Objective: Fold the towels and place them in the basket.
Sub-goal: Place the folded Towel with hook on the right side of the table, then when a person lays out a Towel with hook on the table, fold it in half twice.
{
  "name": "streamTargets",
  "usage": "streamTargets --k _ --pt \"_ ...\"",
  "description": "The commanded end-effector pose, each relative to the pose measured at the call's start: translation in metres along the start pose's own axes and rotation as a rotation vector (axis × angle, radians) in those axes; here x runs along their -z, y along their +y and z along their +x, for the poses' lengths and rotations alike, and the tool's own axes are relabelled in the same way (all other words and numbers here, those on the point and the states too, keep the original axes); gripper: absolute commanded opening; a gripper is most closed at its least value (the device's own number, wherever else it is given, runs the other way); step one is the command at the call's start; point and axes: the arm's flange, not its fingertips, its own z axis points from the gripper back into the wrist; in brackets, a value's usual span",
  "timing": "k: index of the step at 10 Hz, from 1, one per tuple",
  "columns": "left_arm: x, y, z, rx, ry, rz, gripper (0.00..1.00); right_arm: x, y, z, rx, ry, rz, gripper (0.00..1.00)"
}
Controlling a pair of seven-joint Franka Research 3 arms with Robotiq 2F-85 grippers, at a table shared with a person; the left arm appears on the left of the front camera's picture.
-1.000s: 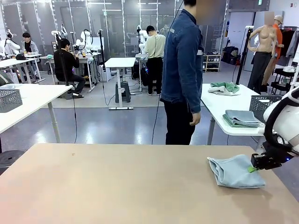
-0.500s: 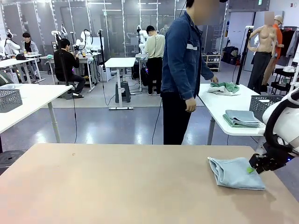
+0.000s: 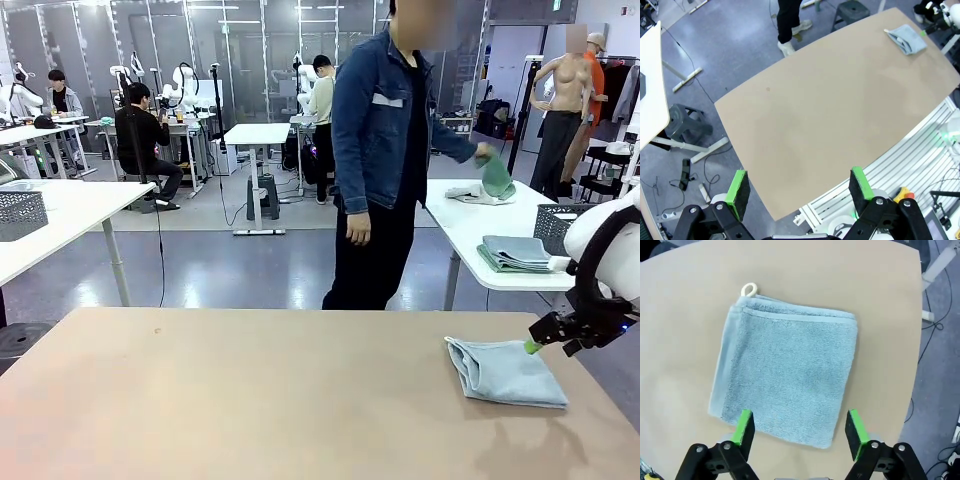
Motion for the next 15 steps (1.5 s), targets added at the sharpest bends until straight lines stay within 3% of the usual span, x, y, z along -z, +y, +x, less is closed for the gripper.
streamTargets --k 1,12,13,15 --pt "0.001 -0.001 -0.001 0.005 -0.001 -0.007 1.0 0.0 -0.008 -0.001 -0.003 0.0 0.009 0.91" --pt "0.001 -0.001 -0.001 0.005 -0.001 -0.007 1.0 -0.001 -0.005 -0.002 0.01 -0.002 0.002 0.89" --pt "0.001 -0.001 -0.001 0.005 -0.001 -0.007 1.0 -0.052 0.013 -0.008 -0.065 -0.075 -0.02 0.91" --pt "0.001 -0.001 -0.001 0.005 -0.001 -0.007 1.0 -0.14 0.045 -0.008 -0.178 -0.095 -0.096 0.91"
